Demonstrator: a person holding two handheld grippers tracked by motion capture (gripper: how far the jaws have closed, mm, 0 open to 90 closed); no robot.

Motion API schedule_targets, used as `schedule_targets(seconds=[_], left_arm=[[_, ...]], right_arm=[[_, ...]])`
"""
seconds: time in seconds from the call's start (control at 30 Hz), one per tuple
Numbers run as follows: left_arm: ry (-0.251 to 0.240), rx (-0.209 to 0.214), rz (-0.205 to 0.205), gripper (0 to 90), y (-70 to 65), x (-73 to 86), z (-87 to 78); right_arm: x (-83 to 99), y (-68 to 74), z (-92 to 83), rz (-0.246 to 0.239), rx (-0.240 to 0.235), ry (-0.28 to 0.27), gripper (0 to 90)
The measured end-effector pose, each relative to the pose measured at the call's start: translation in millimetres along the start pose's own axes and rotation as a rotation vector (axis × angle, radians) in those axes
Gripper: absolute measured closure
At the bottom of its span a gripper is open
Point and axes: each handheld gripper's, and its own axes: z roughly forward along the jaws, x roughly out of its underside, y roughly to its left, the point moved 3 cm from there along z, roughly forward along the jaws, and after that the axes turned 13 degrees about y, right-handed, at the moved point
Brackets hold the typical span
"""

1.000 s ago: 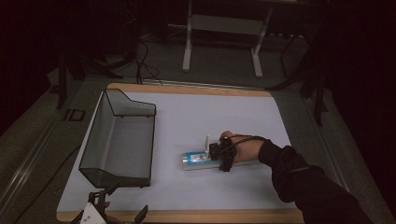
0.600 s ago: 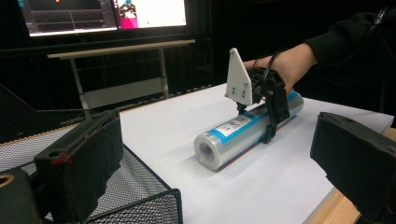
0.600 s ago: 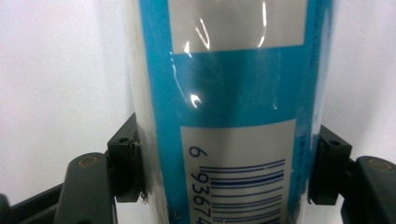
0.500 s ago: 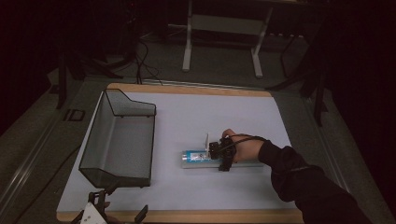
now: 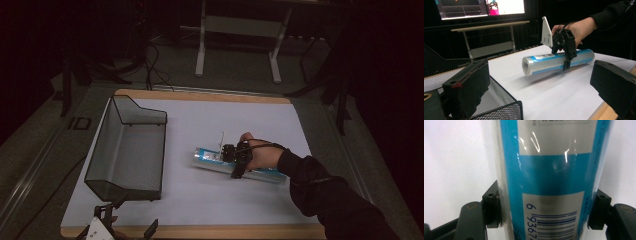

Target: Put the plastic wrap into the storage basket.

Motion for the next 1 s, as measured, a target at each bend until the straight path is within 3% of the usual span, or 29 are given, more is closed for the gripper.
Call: schedule_targets(seconds=[0.23, 0.4, 0.53, 1.0], left_arm=[[-0.002, 0.000, 0.001, 3.5, -0.2, -0.3, 0.6], [-0.006, 0.000, 0.005, 3.5, -0.7, -0.7, 0.5], [-0.007, 0.001, 0.006, 3.5, -0.7, -0.8, 0.1], [-0.008, 0.003, 0.015, 3.5, -1.8, -1.4, -0.4]], right_arm=[[0.0, -6.5, -18.7, 0.105, -0.035, -0.084, 31.7], [-2.0, -11.3, -31.7, 0.172, -0.096, -0.155, 31.7], [-4.1, -12.1, -42.3, 0.202, -0.124, -0.188, 31.8], [-21.9, -15.4, -94.3, 0.307, -0.105, -0.412, 31.8]])
